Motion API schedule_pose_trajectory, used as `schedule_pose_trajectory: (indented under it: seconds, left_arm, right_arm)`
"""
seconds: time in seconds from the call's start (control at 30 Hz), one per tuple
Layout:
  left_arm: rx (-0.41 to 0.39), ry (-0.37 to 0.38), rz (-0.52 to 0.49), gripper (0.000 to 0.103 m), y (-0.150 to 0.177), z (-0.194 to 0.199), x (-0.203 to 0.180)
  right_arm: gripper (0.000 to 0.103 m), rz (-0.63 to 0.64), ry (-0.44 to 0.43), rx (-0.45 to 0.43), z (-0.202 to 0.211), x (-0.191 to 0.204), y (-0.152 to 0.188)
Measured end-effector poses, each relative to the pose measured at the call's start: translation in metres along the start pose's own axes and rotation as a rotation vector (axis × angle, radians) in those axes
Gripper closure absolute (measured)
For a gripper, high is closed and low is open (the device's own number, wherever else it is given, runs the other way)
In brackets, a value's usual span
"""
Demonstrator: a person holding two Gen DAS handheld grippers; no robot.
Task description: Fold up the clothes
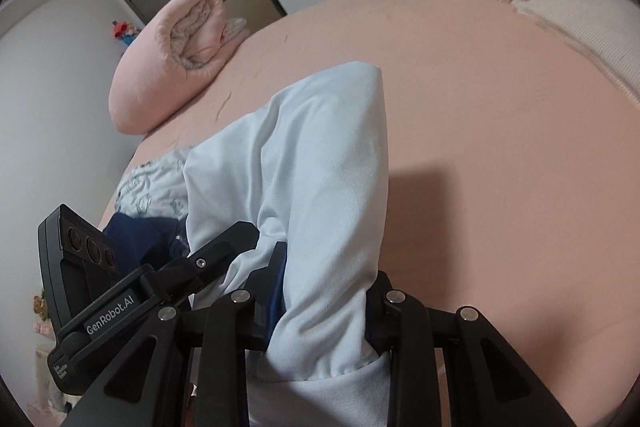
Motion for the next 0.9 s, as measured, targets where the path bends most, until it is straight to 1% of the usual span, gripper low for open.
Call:
schedule_pose_trajectory:
  seconds: [0.13,0.27,0.37,0.43,0.57,0.67,0.73,0.8,0.9]
  left_arm:
    - [0.012,0.034,-0.042,0.067,0.001,-0.006,-0.029]
    - [0.041,0.074,-0.085,0.067,0.004,-0.017,-0.057]
    - [0.067,0.083,-0.128,0.067,0.008,-0.028,-0.076]
    - [0.098,0.101,-0.141,0.067,0.012,-0.041,-0.088]
    - [0.152,0.140,-0.152,0.067,0.025,-0.063,-0.111]
    - [0.162,0.147,-0.189,0.067,0.032,-0.075,-0.133]
    - [0.162,0.146,-0.210,0.067,0.033,-0.084,-0.147]
    - [0.174,0.146,-0.199,0.067,0.032,-0.092,-0.156]
    - [0.201,0.157,-0.164,0.067,0.032,-0.103,-0.164]
  right_arm:
    - [0.075,0.010,0.041,-0.037,0.024,-0.001,-0.010]
    - [0.075,0.013,0.091,-0.075,0.049,-0.008,-0.017]
    - [0.075,0.020,0.143,-0.082,0.061,-0.017,-0.024]
    - [0.075,0.026,0.180,-0.082,0.068,-0.023,-0.027]
    - [0.075,0.044,0.285,-0.091,0.090,-0.038,-0.032]
    - [0.075,0.038,0.336,-0.101,0.103,-0.052,-0.037]
    - [0.075,0.028,0.353,-0.114,0.110,-0.062,-0.042]
    - [0.075,0.016,0.363,-0.122,0.117,-0.073,-0.049]
    - [0.075,0.025,0.391,-0.111,0.125,-0.083,-0.061]
Point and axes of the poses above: each gripper's, at about its wrist camera, not at the fingertips, and z roughly against the way its jaws point, x to its left, y to its underside, the point moved 3 cm from there along -z, roughly the way its jaws point, and after that the axes turned 10 degrees about -y, right-handed, at the moved point
